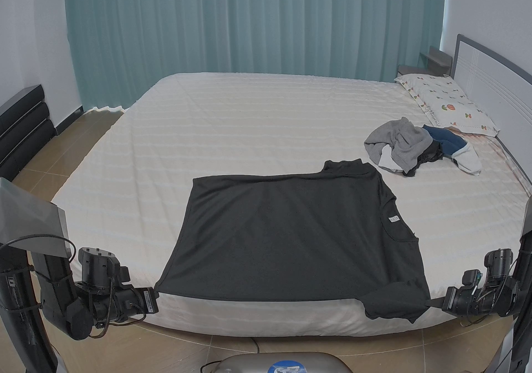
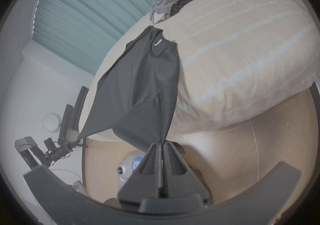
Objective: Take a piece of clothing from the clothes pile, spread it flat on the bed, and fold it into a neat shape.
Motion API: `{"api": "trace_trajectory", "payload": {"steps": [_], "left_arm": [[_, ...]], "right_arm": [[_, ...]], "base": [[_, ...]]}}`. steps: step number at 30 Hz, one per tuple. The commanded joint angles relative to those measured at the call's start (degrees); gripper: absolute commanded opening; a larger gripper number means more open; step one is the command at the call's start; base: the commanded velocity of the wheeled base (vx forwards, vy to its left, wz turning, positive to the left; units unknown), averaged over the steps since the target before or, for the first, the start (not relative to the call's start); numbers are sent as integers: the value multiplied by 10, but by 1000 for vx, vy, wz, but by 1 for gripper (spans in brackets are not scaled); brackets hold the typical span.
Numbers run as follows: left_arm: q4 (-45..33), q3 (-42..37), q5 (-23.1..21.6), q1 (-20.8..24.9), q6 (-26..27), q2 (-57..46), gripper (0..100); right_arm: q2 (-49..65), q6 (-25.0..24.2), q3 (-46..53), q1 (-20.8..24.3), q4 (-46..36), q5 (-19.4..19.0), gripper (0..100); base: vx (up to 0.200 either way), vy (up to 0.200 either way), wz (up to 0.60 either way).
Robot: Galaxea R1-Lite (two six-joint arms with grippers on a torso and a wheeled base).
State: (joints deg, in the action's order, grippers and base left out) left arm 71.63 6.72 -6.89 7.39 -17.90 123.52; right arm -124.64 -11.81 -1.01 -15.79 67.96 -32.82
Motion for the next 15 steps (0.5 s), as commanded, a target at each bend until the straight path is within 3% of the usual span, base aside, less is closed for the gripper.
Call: {"api": "trace_trajectory", "payload": {"steps": [1,8,15], "left_arm": [[4,-24,-5,-16,26,0,0],[46,-59,-8,-32,55,0,0],[29,-65,-8,-39,68,-7,0]], "right_arm": [[41,27,10,-2,-41,2,0],[83,59,10,-6,-138,3,0],[136,76,10,-7,-212,-1,0]], "base": [[0,0,0],[0,0,0],[0,0,0]]}}
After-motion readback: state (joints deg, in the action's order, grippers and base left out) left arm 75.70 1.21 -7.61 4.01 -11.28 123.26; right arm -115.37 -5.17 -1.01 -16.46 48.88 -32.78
